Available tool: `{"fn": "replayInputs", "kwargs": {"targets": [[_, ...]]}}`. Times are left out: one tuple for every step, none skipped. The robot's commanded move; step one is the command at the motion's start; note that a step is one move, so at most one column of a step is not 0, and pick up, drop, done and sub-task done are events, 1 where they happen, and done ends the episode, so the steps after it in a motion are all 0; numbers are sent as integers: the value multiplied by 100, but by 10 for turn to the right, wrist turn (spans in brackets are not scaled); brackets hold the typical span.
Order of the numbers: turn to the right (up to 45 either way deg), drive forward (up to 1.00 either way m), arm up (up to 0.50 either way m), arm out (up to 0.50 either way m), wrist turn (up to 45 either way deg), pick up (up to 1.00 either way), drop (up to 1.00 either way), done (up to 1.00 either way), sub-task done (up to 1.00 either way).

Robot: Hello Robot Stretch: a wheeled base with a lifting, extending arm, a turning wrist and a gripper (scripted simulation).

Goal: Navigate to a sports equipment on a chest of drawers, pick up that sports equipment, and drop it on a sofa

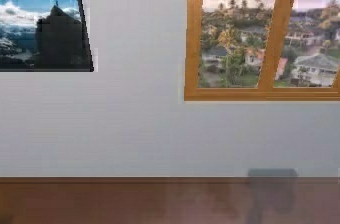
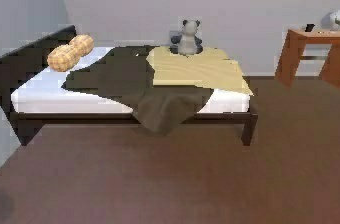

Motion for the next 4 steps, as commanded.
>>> {"fn": "replayInputs", "kwargs": {"targets": [[-450, 0, 0, 0, 0, 0, 0, 0, 0], [-30, 0, 0, 0, 0, 0, 0, 0, 0], [450, 0, 0, 0, 0, 0, 0, 0, 0], [450, 0, 0, 0, 0, 0, 0, 0, 0]]}}
